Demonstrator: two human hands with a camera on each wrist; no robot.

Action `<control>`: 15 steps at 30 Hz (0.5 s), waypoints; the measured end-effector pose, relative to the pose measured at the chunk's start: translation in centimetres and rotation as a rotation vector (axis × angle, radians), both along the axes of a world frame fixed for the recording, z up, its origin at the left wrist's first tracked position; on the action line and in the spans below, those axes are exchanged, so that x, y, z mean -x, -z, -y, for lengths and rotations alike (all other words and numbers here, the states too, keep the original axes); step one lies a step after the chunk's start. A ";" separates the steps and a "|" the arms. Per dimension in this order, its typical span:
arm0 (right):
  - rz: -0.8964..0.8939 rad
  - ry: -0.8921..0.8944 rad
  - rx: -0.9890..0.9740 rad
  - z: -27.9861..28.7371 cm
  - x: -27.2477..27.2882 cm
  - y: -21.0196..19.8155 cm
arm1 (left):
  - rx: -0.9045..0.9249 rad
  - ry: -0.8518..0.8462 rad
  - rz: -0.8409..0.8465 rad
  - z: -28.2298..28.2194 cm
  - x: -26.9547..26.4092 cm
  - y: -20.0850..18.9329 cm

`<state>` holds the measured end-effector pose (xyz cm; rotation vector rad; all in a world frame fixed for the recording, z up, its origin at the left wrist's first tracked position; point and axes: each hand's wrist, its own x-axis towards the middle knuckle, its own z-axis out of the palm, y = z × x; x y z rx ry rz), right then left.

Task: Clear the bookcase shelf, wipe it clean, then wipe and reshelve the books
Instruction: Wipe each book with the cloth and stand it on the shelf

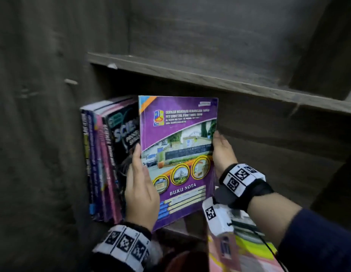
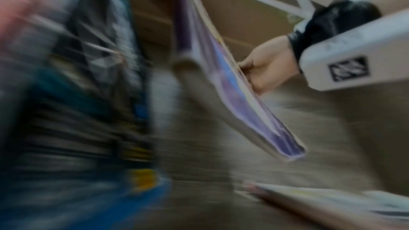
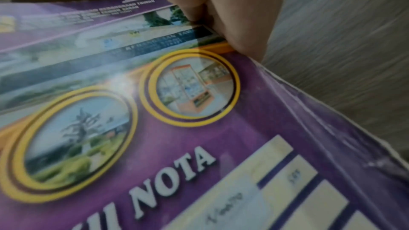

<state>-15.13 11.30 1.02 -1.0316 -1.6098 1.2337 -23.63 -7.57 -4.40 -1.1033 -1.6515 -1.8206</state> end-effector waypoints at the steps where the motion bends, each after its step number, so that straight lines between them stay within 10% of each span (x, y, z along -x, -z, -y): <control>1: -0.036 -0.027 0.048 0.3 2.1 -0.2 | -0.009 -0.044 -0.019 0.4 1.1 -0.1; 15: -0.187 -0.044 0.136 2.0 15.1 1.4 | -0.016 -0.413 -0.341 1.7 7.7 1.1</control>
